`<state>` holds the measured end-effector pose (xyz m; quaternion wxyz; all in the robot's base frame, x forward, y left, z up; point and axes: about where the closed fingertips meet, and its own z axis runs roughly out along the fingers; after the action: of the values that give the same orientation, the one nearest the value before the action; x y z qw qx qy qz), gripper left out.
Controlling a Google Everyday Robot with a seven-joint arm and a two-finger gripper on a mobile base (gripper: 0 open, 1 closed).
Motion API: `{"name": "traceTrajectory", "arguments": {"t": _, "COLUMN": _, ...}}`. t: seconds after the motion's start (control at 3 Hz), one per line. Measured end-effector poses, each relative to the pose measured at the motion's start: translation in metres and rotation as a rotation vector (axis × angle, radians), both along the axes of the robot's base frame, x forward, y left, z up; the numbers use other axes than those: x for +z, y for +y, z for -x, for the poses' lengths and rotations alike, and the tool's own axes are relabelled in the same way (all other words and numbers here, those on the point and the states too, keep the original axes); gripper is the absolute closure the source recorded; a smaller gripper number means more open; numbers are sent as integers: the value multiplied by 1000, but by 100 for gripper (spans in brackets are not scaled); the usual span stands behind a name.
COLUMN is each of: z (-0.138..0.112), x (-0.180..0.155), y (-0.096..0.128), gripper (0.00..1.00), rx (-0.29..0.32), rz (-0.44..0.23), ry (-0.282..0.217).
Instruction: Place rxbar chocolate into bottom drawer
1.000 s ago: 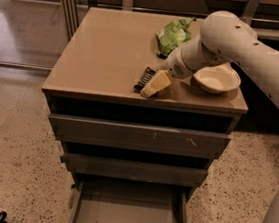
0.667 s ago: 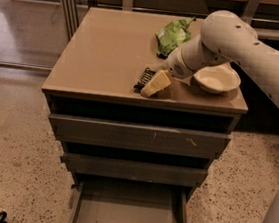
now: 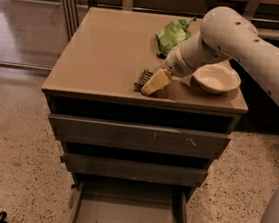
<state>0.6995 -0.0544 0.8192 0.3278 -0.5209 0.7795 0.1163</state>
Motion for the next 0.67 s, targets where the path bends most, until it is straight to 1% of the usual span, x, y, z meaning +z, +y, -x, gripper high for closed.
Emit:
{"name": "traceTrajectory", "arguments": {"t": 0.33, "z": 10, "x": 22, "y": 11, "gripper": 100, "rx": 97, "rz": -97, "ry": -34}}
{"name": "traceTrajectory", "arguments": {"t": 0.67, "z": 38, "x": 56, "y": 17, "gripper": 100, "rx": 253, "rz": -270, "ry": -64}}
